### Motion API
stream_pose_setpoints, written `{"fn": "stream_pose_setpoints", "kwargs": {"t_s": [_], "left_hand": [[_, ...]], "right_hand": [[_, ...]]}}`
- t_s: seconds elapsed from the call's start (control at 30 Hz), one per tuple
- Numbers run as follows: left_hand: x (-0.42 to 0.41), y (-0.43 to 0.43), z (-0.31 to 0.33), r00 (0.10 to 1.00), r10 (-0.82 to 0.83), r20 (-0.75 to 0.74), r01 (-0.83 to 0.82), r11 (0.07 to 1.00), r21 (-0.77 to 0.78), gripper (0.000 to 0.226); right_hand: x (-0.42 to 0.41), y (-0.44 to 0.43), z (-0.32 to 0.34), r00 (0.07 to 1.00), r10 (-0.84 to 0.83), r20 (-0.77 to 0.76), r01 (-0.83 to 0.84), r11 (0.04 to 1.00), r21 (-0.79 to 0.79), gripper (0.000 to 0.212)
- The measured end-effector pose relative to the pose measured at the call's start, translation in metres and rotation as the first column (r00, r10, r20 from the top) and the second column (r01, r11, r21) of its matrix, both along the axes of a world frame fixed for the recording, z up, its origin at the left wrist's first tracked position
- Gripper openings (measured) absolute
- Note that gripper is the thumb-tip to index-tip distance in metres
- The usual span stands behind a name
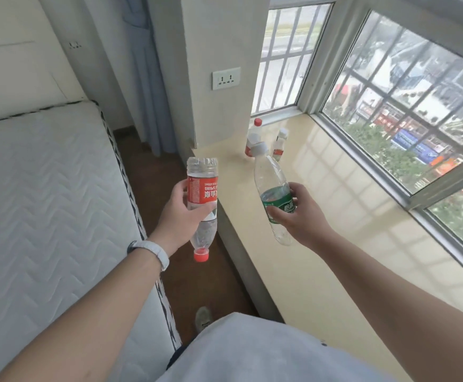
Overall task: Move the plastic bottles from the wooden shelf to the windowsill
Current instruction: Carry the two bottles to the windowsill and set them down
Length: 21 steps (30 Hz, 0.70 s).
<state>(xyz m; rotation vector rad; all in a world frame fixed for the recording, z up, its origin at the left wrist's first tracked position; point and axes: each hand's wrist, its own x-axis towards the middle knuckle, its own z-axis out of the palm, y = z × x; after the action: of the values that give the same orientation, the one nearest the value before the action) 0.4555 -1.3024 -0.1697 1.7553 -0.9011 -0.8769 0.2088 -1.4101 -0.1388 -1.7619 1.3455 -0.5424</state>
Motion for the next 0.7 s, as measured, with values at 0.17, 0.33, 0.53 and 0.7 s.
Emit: {"fn": "stream_pose_setpoints", "kwargs": {"t_s": [0.17,0.33,0.53,0.7], "left_hand": [[0.047,-0.023,0.000,0.999,0.014,-0.041,-0.015,0.999,-0.036,0.066],[0.075,-0.037,-0.007,0.997,0.017,-0.072,-0.020,0.999,-0.043,0.064],[0.084,-0.063,-0.021,0.994,0.011,-0.108,-0.012,1.000,-0.016,0.062],[0.080,-0.103,-0.030,0.990,-0.027,-0.140,0.034,0.998,0.051,0.052]], "right_hand": [[0.044,-0.006,0.005,0.999,-0.005,-0.035,0.004,1.000,-0.022,0.049],[0.068,-0.025,0.010,0.999,-0.026,-0.047,0.024,0.999,-0.030,0.051],[0.071,-0.049,-0.002,0.996,-0.084,-0.044,0.084,0.996,-0.004,0.058],[0.068,-0.084,-0.021,0.991,-0.124,-0.054,0.127,0.991,0.044,0.053]]}}
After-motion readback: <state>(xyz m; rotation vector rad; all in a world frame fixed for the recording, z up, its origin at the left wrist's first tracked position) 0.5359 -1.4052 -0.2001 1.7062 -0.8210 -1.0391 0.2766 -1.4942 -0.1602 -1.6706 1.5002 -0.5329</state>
